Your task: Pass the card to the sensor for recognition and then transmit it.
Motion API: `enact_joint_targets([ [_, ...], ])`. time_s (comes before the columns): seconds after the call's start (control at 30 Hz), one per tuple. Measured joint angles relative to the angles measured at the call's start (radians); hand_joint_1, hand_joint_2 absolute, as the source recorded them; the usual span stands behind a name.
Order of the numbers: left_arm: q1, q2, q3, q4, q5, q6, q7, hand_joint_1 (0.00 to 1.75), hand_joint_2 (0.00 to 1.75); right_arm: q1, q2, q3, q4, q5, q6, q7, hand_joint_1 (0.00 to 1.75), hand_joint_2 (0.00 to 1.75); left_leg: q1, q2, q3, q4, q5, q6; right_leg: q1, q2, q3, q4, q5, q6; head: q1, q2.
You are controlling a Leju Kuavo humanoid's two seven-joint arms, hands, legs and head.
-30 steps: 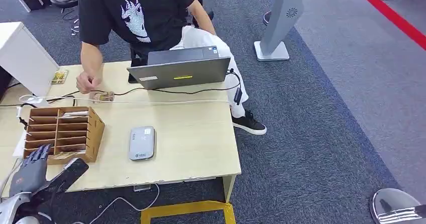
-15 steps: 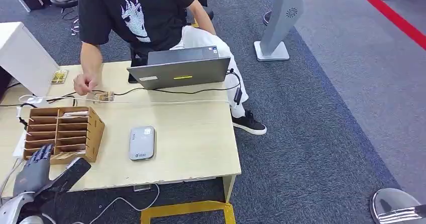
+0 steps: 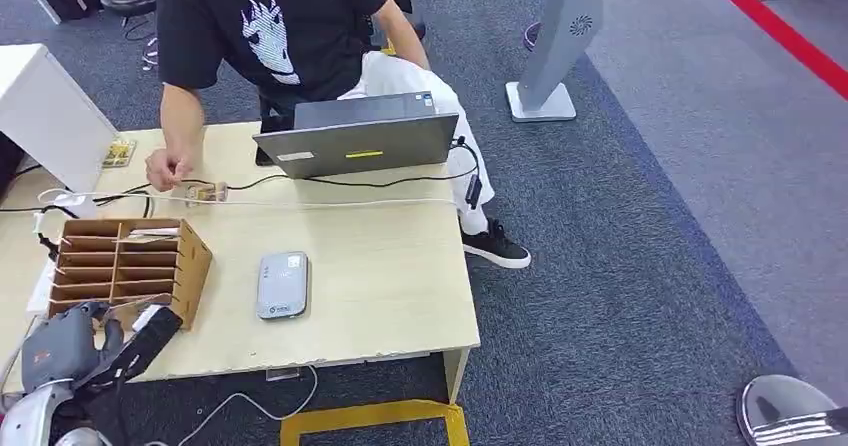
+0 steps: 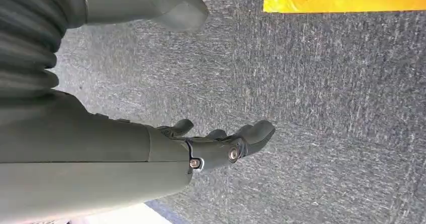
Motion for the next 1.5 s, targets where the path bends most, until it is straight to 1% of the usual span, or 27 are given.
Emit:
enact_joint_targets([
  [0.3, 0.024, -0.011, 0.001, -0.021, 0.001, -0.01, -0.006, 1.75, 1.75, 0.005, 0.0, -0.015, 0.0, -0.006, 0.0, -0.008, 0.0, 1.75, 0.0, 0.0, 0.0, 0.0, 0.0, 0.0, 0.0, 0.0, 0.0, 0.0, 0.0, 0.0, 0.0, 0.0],
  [0.4, 0.035, -0.016, 0.006, -0.034, 0.01, 0.003, -0.018, 1.75, 1.75, 0.006, 0.0, -0.022, 0.0, -0.008, 0.0, -0.009, 0.0, 1.75, 0.0, 0.0, 0.0, 0.0, 0.0, 0.0, 0.0, 0.0, 0.0, 0.0, 0.0, 0.0, 0.0, 0.0],
  [0.47, 0.039, -0.021, 0.013, -0.053, 0.036, 0.03, -0.041, 1.75, 1.75, 0.006, 0.0, -0.027, 0.0, -0.008, -0.003, -0.009, 0.0, 1.75, 0.0, 0.0, 0.0, 0.0, 0.0, 0.0, 0.0, 0.0, 0.0, 0.0, 0.0, 0.0, 0.0, 0.0],
  [0.57, 0.041, -0.029, 0.034, -0.107, 0.079, 0.069, -0.07, 1.75, 1.75, 0.007, 0.0, -0.036, 0.0, -0.003, -0.006, -0.007, 0.0, 1.75, 0.0, 0.0, 0.0, 0.0, 0.0, 0.0, 0.0, 0.0, 0.0, 0.0, 0.0, 0.0, 0.0, 0.0],
  [0.7, 0.053, -0.039, 0.065, -0.224, 0.12, 0.131, -0.099, 1.75, 1.75, 0.009, 0.0, -0.05, 0.0, 0.0, -0.018, -0.002, 0.0, 1.75, 0.0, 0.0, 0.0, 0.0, 0.0, 0.0, 0.0, 0.0, 0.0, 0.0, 0.0, 0.0, 0.0, 0.0],
  [0.73, 0.054, -0.042, 0.075, -0.26, 0.125, 0.143, -0.101, 1.75, 1.75, 0.011, 0.0, -0.052, 0.0, 0.0, -0.021, -0.002, 0.0, 1.75, 0.0, 0.0, 0.0, 0.0, 0.0, 0.0, 0.0, 0.0, 0.0, 0.0, 0.0, 0.0, 0.0, 0.0],
  [0.87, 0.062, -0.045, 0.095, -0.333, 0.129, 0.156, -0.11, 1.75, 1.75, 0.011, 0.0, -0.059, 0.0, 0.002, -0.022, -0.001, 0.0, 1.75, 0.0, 0.0, 0.0, 0.0, 0.0, 0.0, 0.0, 0.0, 0.0, 0.0, 0.0, 0.0, 0.0, 0.0],
  [0.93, 0.07, -0.05, 0.106, -0.374, 0.129, 0.202, -0.127, 1.75, 1.75, 0.012, 0.0, -0.064, 0.0, 0.006, -0.024, 0.002, 0.0, 1.75, 0.0, 0.0, 0.0, 0.0, 0.0, 0.0, 0.0, 0.0, 0.0, 0.0, 0.0, 0.0, 0.0, 0.0],
  [0.97, 0.075, -0.052, 0.111, -0.398, 0.123, 0.229, -0.132, 1.75, 1.75, 0.012, 0.0, -0.066, 0.0, 0.008, -0.024, 0.005, 0.0, 1.75, 0.0, 0.0, 0.0, 0.0, 0.0, 0.0, 0.0, 0.0, 0.0, 0.0, 0.0, 0.0, 0.0, 0.0],
  [1.03, 0.086, -0.055, 0.127, -0.451, 0.072, 0.278, -0.124, 1.75, 1.75, 0.012, 0.001, -0.069, 0.0, 0.01, -0.027, 0.008, 0.0, 1.75, 0.0, 0.0, -0.001, 0.0, 0.0, 0.0, 0.0, 0.0, 0.0, 0.0, 0.0, 0.0, 0.0, 0.0],
  [1.07, 0.089, -0.055, 0.141, -0.473, 0.033, 0.298, -0.106, 1.75, 1.75, 0.012, 0.001, -0.072, 0.0, 0.011, -0.029, 0.011, 0.0, 1.75, 0.0, 0.0, -0.001, 0.0, 0.0, 0.0, 0.0, 0.0, 0.0, 0.0, 0.0, 0.0, 0.0, 0.0],
  [1.13, 0.091, -0.05, 0.181, -0.5, -0.008, 0.314, -0.075, 1.75, 1.75, 0.013, 0.002, -0.074, 0.0, 0.017, -0.03, 0.014, 0.0, 1.75, 0.0, 0.0, -0.001, 0.0, 0.0, 0.0, 0.0, 0.0, 0.0, 0.0, 0.0, 0.0, 0.0, 0.0],
  [1.23, 0.083, -0.031, 0.241, -0.502, -0.01, 0.311, -0.062, 1.75, 1.75, 0.013, 0.002, -0.077, 0.0, 0.027, -0.032, 0.019, 0.0, 1.75, 0.001, 0.0, 0.0, 0.0, 0.0, 0.0, 0.0, 0.0, 0.0, 0.0, 0.0, 0.0, 0.0, 0.0],
  [1.33, 0.065, -0.019, 0.284, -0.493, -0.02, 0.307, -0.052, 1.75, 1.75, 0.012, 0.002, -0.082, 0.0, 0.036, -0.031, 0.02, 0.0, 1.75, 0.001, 0.0, 0.0, 0.0, 0.0, 0.0, 0.001, 0.0, 0.0, 0.0, 0.0, 0.0, 0.0, 0.0],
  [1.37, 0.05, -0.013, 0.295, -0.478, -0.029, 0.307, -0.041, 1.75, 1.75, 0.012, 0.002, -0.082, 0.0, 0.043, -0.031, 0.023, 0.0, 1.75, 0.001, 0.0, 0.0, 0.0, 0.001, 0.0, 0.001, 0.0, 0.0, 0.0, 0.0, 0.0, 0.0, 0.0],
  [1.43, 0.006, 0.01, 0.324, -0.414, -0.042, 0.309, -0.024, 1.75, 1.75, 0.011, 0.002, -0.083, 0.0, 0.053, -0.031, 0.026, 0.0, 1.75, 0.001, -0.001, 0.0, 0.0, 0.001, 0.0, 0.001, -0.001, 0.0, 0.0, 0.0, 0.0, 0.0, 0.0],
  [1.5, -0.039, 0.025, 0.346, -0.355, -0.038, 0.316, -0.023, 1.75, 1.75, 0.011, 0.002, -0.084, 0.0, 0.059, -0.031, 0.027, 0.0, 1.75, 0.001, -0.001, 0.0, 0.0, 0.002, 0.0, 0.001, -0.001, 0.0, 0.0, 0.0, 0.0, -0.001, 0.0],
])
